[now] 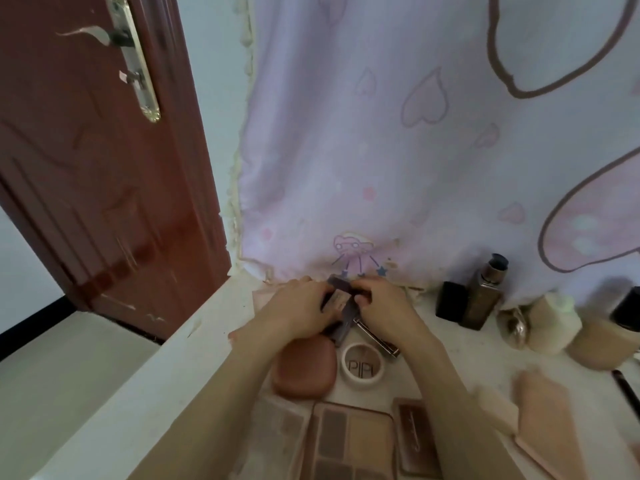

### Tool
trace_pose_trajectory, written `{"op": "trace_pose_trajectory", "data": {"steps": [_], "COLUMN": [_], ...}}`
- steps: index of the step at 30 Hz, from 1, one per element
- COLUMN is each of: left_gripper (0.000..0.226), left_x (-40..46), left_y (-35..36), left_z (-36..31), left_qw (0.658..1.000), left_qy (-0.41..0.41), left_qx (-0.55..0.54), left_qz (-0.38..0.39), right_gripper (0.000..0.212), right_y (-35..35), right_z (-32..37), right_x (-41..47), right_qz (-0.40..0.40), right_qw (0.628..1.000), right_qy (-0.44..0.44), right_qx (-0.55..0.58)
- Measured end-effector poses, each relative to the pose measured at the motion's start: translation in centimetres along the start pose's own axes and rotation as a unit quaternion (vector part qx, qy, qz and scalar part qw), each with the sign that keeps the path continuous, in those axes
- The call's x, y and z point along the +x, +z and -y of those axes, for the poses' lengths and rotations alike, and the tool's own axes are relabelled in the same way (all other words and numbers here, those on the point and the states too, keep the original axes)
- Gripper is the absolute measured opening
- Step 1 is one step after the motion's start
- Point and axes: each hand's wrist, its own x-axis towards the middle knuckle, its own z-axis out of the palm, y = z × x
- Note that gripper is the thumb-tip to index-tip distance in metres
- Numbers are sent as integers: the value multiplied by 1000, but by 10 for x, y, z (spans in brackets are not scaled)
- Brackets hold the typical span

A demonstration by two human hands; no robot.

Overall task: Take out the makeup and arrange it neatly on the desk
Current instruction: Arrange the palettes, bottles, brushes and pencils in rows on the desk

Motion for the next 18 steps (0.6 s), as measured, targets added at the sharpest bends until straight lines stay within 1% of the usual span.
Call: {"op": "trace_pose_trajectory", "data": {"steps": [3,8,11,13,15,18], "left_gripper": [51,69,66,68,73,78], "left_x": [7,11,12,13,13,13], "left_y": [-4,1,6,5,0,-16], "left_z": [-4,-16,-18,-14,-10,-4], "left_qw": [998,993,994,995,997,1000], "left_qy": [-13,-34,-50,-52,-47,-24], "left_qx": [36,84,84,69,48,-1], "left_qz": [41,74,47,41,37,15], "right_gripper": [37,32,29,29,25,13], "right_y": [-1,0,-3,-5,-9,-18], "right_z": [-6,-10,-11,-10,-6,5], "right_x": [3,4,4,2,0,0], "right_qz": [-7,-21,-20,-33,-63,-118], "right_qw": [999,994,993,990,979,949], "right_qy": [14,32,29,31,33,31], "right_qx": [47,105,111,134,190,290]}}
